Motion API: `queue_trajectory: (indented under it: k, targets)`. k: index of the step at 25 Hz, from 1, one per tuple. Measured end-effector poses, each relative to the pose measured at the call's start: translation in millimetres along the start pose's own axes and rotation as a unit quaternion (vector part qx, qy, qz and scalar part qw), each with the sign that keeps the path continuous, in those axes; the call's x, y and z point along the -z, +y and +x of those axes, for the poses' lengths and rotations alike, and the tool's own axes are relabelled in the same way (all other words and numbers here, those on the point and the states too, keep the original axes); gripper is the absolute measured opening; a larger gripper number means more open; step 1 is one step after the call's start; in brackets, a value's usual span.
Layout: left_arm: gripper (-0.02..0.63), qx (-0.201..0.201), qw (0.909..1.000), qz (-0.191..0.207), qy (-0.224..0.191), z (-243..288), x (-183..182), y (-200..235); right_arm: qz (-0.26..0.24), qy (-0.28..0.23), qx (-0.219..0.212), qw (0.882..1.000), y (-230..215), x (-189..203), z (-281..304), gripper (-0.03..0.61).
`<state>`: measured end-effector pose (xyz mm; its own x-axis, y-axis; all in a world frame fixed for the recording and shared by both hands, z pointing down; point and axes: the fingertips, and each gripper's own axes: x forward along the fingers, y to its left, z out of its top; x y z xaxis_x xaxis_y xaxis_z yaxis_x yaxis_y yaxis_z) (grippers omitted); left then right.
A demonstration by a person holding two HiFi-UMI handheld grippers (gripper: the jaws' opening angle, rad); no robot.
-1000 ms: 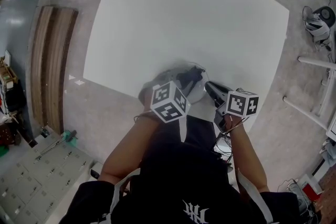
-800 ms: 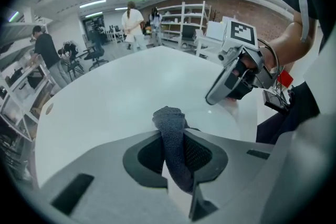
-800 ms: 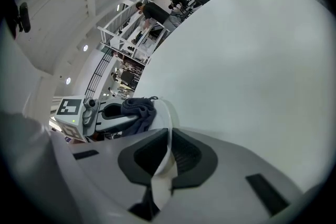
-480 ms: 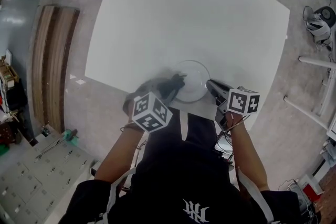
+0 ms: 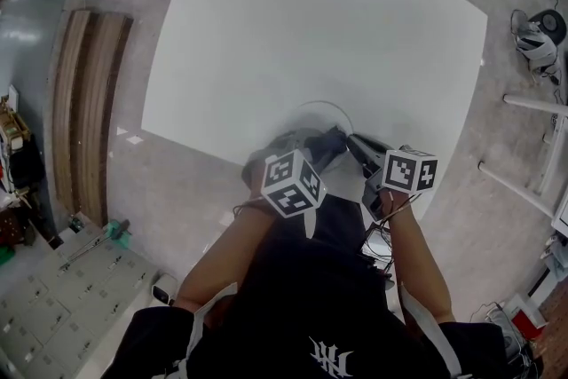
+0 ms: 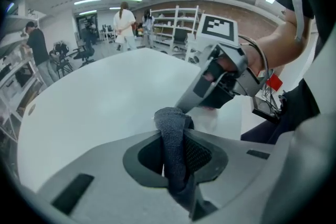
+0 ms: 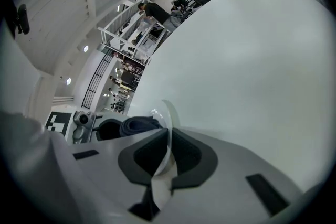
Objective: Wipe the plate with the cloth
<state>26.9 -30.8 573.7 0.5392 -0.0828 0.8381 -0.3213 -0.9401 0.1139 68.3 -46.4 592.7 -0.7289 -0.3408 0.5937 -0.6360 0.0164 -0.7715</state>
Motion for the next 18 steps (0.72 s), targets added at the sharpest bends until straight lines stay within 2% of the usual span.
queue_trajectory:
  k: [7,13,18]
  targets:
    - [0.054,-0.034,0.9993,-0.016,0.002,-11.2,9.2,50.5,-0.003,0.0,0.003,1.0,-0.7,-1.4,0.3,0.021]
    - [0.054,-0.062,0.9968,-0.047,0.016,-40.2,43.7,55.1,-0.003,0.0,0.008,1.0,-4.7,-0.1,-0.7,0.021]
    - [0.054,-0.055,0.9956,-0.075,0.003,-49.9,55.0,39.9,-0.008,-0.003,0.012,1.0,-1.4,-1.8,-1.6,0.021]
